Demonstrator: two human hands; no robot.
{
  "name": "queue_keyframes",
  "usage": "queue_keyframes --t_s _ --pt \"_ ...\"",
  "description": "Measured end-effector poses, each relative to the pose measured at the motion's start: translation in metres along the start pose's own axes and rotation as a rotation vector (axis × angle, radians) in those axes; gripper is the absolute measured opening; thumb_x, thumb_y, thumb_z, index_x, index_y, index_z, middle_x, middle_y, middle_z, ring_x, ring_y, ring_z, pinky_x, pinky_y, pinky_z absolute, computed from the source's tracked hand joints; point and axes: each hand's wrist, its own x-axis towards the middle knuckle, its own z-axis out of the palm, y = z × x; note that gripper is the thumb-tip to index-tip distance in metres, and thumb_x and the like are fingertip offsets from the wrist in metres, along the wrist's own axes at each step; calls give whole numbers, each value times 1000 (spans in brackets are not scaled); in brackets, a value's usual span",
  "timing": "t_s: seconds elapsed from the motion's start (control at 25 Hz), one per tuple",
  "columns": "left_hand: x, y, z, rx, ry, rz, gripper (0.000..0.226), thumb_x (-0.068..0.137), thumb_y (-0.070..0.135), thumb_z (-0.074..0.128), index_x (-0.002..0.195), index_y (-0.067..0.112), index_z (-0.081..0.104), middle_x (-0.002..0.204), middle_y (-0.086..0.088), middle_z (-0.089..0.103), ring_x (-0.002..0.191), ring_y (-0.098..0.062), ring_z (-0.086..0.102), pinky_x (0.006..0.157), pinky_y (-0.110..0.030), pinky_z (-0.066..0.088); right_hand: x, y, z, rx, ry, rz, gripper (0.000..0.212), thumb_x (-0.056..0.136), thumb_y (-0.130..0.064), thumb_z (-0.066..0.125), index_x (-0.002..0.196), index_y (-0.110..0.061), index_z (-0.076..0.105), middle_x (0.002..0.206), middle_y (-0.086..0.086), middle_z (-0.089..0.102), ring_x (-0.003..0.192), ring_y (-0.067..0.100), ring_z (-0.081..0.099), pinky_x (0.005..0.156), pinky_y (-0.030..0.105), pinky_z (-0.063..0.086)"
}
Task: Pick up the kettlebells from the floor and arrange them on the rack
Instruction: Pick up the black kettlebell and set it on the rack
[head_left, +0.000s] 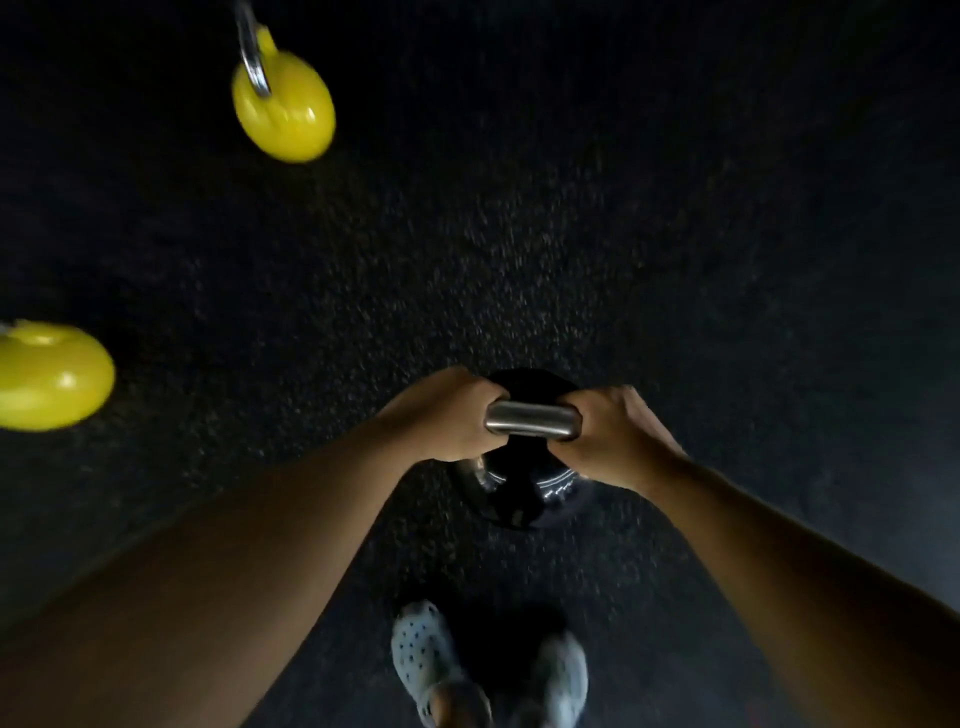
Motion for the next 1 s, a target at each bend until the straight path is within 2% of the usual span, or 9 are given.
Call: queue_keyframes --t_s 0.08,0.2,0.28,0.4,0.52,0.6,0.8,0.88,1.0 --pt "28 1 -68 68 88 33 10 73 42 63 69 34 57 58 11 57 53 -9 58 46 -24 44 44 -30 -55 -40 61 -28 24 67 -28 63 51 -37 49 46 -13 51 45 -2 53 38 10 33" --pt "82 -3 -168 189 246 60 14 72 47 58 72 33 60 53 16 44 51 -11 51 43 -19 31 118 -69 -137 -96 123 -102 25 70 -25 65 54 -34 48 47 -13 51 45 1 54 42 12 33" --pt "119 -9 -224 230 308 64 18 73 46 60 79 30 64 59 13 54 55 -15 59 43 -19 28 169 -91 -184 -127 141 -160 25 73 -24 65 57 -34 48 49 -13 52 47 4 56 44 16 36" --pt "185 -22 -320 250 404 39 22 71 45 61 86 29 67 74 4 70 66 -21 68 48 -23 37 263 -123 -261 -176 184 -240 15 77 -25 64 65 -29 56 57 -10 58 52 10 59 47 24 43" --pt "239 -43 -411 233 495 14 21 73 38 63 92 28 67 79 0 72 70 -25 69 55 -29 51 353 -163 -324 -230 284 -306 3 79 -26 63 79 -24 64 69 -3 68 59 18 63 54 27 48" --pt "268 -62 -459 195 533 18 12 80 30 62 91 25 64 76 2 67 67 -24 67 56 -34 56 404 -188 -353 -260 347 -340 8 80 -26 64 88 -24 66 76 1 71 64 22 65 58 28 51" --pt "365 -128 -604 211 684 2 7 84 31 61 91 29 62 77 8 65 56 -3 46 48 -14 28 564 -255 -425 -247 427 -393 15 84 -25 64 99 -22 65 79 -1 72 65 17 67 59 32 58" --pt "406 -150 -657 213 699 4 3 86 31 62 86 29 59 76 8 64 55 -1 48 47 -10 24 626 -276 -453 -200 445 -414 15 86 -27 62 101 -23 65 77 -6 70 61 8 64 55 25 55" --pt "454 -173 -714 225 732 -5 6 87 30 60 87 29 54 76 11 57 60 -8 54 49 -18 32 697 -297 -488 -96 426 -460 15 82 -44 51 92 -34 58 66 -20 58 55 -5 57 48 10 40"
